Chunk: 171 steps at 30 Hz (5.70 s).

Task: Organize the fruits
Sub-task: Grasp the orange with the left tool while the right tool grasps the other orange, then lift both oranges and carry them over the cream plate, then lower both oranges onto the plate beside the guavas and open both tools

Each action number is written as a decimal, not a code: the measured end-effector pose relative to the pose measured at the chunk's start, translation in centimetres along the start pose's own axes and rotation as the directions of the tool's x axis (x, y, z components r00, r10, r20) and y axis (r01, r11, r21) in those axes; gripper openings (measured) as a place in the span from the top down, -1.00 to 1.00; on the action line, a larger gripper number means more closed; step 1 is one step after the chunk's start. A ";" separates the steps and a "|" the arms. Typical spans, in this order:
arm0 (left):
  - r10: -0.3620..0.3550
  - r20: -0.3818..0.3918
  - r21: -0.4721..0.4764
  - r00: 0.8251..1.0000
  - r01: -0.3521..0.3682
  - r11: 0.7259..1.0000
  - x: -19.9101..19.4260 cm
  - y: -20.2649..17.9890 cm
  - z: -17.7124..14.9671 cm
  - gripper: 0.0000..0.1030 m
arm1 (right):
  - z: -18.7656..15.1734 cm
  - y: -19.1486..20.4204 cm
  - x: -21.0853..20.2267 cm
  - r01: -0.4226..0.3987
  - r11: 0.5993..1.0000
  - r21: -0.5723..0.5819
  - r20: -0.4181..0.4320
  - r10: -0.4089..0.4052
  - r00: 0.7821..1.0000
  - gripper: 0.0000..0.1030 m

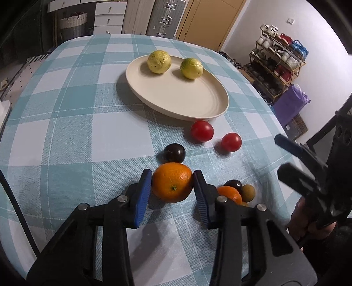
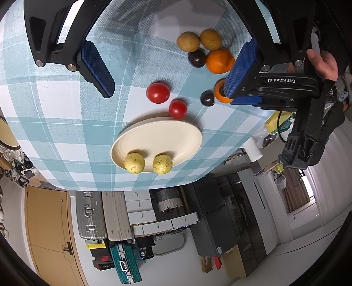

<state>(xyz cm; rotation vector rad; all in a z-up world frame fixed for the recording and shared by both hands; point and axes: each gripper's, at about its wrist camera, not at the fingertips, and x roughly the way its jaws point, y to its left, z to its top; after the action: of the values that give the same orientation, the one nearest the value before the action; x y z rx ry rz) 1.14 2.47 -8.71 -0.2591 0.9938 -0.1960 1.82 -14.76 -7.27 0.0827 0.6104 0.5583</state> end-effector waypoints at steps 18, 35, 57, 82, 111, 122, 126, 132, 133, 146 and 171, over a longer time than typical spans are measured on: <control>-0.019 0.047 -0.058 0.999 0.022 0.998 -3.1 2.7 -0.8 0.31 | -1.6 5.0 1.9 -0.097 0.987 -0.126 -0.140 0.079 0.987 -0.70; -0.033 0.054 -0.096 0.998 0.038 0.995 -3.0 4.4 -1.9 0.31 | -2.9 8.3 4.2 -0.027 0.952 -0.306 -0.194 -0.034 0.981 -0.36; -0.067 0.051 -0.090 0.996 0.071 0.993 -3.3 4.2 -1.5 0.31 | -2.2 8.3 4.1 -0.074 0.962 -0.264 -0.201 0.020 0.979 0.25; -0.049 0.126 -0.046 0.991 0.055 0.997 -4.2 1.7 4.6 0.31 | 1.7 3.2 1.1 -0.149 0.984 -0.099 -0.004 0.149 0.989 0.25; -0.031 0.087 -0.080 0.996 0.038 0.996 3.8 3.2 15.5 0.31 | 9.5 -2.4 9.3 -0.200 0.980 0.016 0.010 0.200 0.980 0.25; -0.037 0.062 -0.078 0.997 0.041 0.996 6.4 4.4 17.2 0.31 | 11.8 -3.4 12.3 -0.162 0.986 0.038 -0.017 0.162 0.987 0.25; -0.040 0.056 -0.079 0.998 0.045 0.996 7.2 4.8 17.8 0.31 | 12.4 -3.6 13.4 -0.145 0.989 0.041 -0.023 0.146 0.989 0.25; -0.040 0.044 -0.080 0.998 0.044 0.996 7.9 5.0 18.6 0.31 | 12.8 -3.7 14.7 -0.115 0.993 0.034 -0.040 0.116 0.992 0.25; -0.041 0.043 -0.081 0.998 0.044 0.996 8.0 5.0 18.7 0.31 | 12.8 -3.7 14.9 -0.114 0.993 0.036 -0.043 0.115 0.992 0.25; -0.016 0.083 -0.117 0.996 0.026 0.993 6.3 5.1 18.3 0.07 | 13.0 -3.9 13.3 -0.077 0.997 0.015 0.015 0.077 0.997 -0.02; 0.217 0.124 -0.005 0.968 -0.218 0.976 1.4 -0.5 9.9 -0.22 | 7.3 -4.3 4.5 -0.014 0.998 0.065 0.046 0.011 0.999 -0.68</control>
<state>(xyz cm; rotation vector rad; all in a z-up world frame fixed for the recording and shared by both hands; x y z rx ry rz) 10.19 2.88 -4.54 -0.1506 0.8903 0.0163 11.07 -15.46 -4.64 0.1602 0.5843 0.5476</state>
